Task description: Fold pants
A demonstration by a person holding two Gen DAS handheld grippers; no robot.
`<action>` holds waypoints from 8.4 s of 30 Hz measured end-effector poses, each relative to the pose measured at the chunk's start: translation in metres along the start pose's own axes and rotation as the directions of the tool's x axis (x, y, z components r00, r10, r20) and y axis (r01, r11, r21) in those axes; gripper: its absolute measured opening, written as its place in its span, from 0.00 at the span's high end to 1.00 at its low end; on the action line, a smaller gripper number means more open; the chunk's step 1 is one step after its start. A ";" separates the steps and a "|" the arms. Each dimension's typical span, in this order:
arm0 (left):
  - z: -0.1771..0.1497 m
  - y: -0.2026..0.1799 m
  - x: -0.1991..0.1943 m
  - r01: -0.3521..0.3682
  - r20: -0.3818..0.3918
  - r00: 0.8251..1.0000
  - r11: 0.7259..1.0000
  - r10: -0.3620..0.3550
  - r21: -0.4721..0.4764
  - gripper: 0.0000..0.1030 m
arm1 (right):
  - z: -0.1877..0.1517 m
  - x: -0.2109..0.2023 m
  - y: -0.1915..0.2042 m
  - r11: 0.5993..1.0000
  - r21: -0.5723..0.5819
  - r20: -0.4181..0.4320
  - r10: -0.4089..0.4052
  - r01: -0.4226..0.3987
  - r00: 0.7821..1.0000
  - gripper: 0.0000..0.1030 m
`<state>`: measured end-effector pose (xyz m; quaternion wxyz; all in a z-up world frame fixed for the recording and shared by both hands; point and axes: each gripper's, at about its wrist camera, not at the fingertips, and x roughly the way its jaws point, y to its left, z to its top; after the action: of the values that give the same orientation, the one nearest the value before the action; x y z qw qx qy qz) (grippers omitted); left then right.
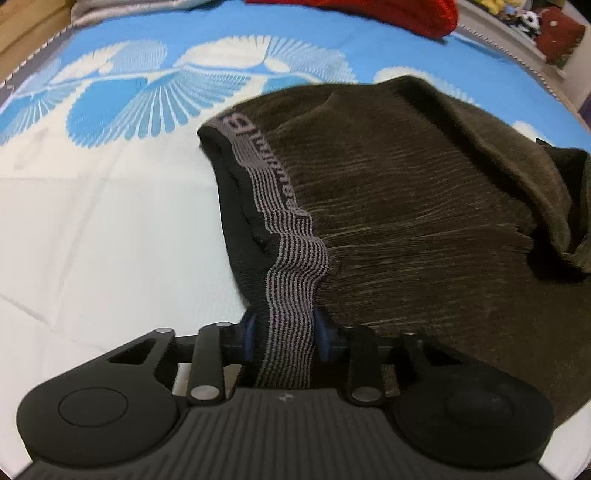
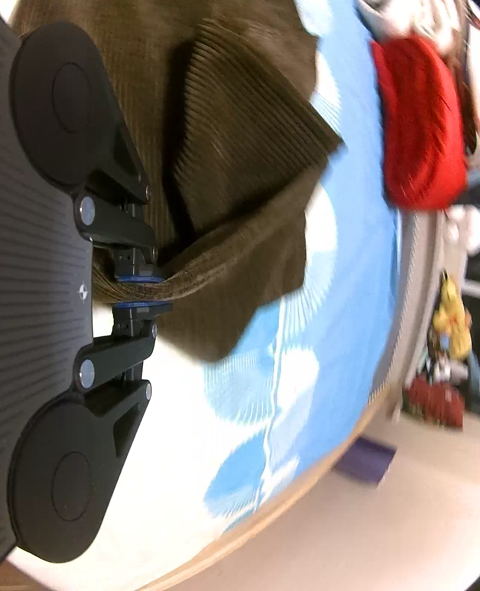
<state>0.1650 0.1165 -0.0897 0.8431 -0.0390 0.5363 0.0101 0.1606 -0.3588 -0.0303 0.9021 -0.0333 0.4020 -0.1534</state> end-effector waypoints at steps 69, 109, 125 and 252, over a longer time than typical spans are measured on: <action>-0.013 0.016 -0.053 -0.137 0.130 0.982 0.991 0.136 0.001 0.44 | 0.026 0.002 0.091 0.930 -0.131 -0.051 0.339 -0.343 0.939 0.50; -0.020 0.002 -0.059 -0.075 0.113 0.991 0.997 0.077 -0.028 0.42 | -0.081 0.041 -0.152 0.947 0.139 -0.570 -0.162 0.289 0.806 0.93; -0.021 -0.003 -0.048 -0.111 0.094 0.990 0.994 0.108 0.024 0.40 | -0.124 0.022 -0.259 0.610 0.733 -0.400 0.028 0.301 0.916 0.60; 0.021 -0.198 0.024 0.237 0.166 0.923 0.853 -0.347 0.465 0.32 | 0.000 0.170 -0.158 0.482 0.868 -0.138 0.003 0.119 0.990 0.58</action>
<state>0.2063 -0.0801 -0.0919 0.8811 0.0706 0.4047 -0.2344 0.2283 -0.5605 -0.1223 0.7621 0.4253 0.3204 -0.3684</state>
